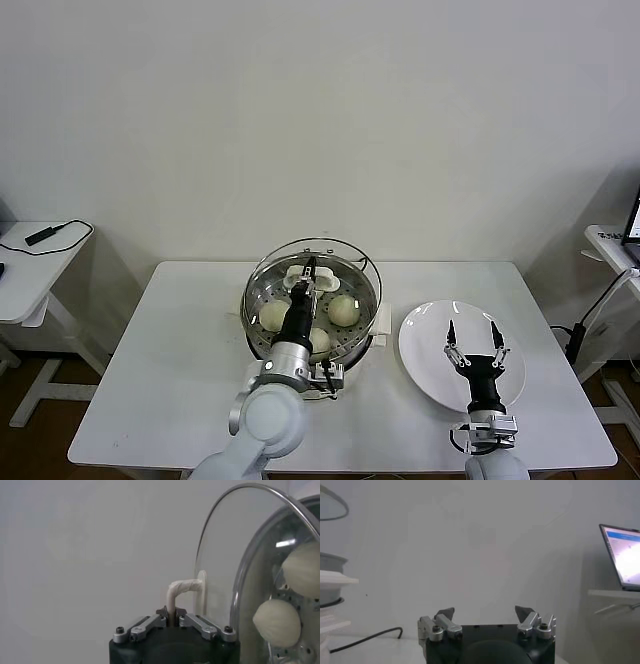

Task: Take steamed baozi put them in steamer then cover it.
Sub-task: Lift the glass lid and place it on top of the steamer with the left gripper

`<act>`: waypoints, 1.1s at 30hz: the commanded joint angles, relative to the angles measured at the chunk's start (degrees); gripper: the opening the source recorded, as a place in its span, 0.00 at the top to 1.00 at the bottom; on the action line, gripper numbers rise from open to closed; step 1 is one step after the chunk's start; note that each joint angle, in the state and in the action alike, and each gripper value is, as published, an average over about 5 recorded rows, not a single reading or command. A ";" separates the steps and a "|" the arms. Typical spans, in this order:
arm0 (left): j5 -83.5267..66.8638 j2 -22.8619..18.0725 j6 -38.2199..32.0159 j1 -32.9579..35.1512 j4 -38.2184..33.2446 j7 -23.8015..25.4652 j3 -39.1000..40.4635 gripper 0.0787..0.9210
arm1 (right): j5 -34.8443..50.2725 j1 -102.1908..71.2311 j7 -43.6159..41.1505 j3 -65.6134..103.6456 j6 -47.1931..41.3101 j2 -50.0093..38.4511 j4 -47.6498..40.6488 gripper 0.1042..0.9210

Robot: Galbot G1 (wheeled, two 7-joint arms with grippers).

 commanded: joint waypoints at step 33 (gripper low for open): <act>3.25 -0.31 -0.63 -0.63 4.94 1.85 -0.66 0.86 | -0.34 0.40 -0.64 0.00 1.14 0.80 -0.82 0.12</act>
